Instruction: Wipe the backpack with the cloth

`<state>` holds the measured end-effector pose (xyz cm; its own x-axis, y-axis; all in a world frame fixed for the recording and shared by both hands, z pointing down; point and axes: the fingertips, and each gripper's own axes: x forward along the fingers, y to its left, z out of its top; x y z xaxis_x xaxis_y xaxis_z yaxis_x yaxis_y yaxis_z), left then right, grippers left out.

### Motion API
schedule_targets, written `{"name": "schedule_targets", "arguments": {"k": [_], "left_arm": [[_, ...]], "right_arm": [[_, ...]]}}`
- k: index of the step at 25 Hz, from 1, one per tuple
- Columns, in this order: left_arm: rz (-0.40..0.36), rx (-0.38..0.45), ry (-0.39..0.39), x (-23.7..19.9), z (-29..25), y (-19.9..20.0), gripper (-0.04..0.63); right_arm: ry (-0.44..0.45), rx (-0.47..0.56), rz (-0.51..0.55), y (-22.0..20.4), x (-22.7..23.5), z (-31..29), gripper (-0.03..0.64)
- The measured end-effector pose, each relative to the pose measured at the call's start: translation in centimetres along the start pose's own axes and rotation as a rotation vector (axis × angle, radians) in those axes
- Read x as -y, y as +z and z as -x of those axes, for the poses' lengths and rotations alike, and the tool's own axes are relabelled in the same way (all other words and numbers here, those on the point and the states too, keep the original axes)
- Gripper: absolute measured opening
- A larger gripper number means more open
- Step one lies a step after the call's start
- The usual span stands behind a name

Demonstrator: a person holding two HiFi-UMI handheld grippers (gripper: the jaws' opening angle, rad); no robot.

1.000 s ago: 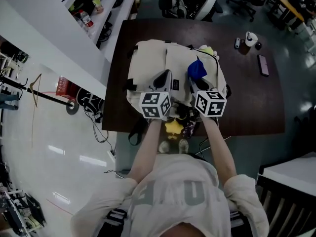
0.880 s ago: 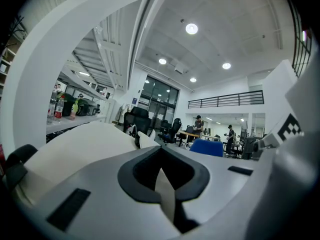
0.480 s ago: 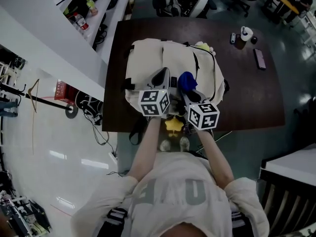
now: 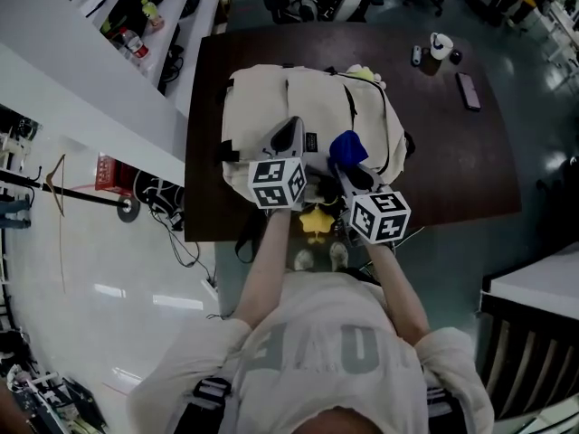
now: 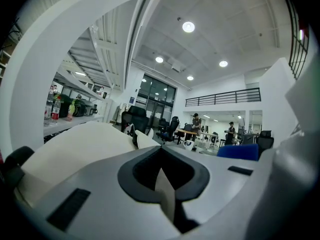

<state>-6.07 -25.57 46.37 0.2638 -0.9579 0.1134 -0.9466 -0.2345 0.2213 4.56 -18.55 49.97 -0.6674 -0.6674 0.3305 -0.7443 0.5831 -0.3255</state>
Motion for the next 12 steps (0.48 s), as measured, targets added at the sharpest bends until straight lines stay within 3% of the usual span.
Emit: {"name": "schedule_targets", "arguments": {"k": [6,12], "left_arm": [[0.002,-0.004,-0.005,0.1,0.0,0.0,-0.002],[0.009,-0.001,-0.017,0.2,-0.1,0.0,-0.002]], "right_arm": [[-0.098,0.132,0.039,7.8,5.4,-0.9,0.043],[-0.097,0.218,0.096,16.0,8.4,-5.0,0.043]]}}
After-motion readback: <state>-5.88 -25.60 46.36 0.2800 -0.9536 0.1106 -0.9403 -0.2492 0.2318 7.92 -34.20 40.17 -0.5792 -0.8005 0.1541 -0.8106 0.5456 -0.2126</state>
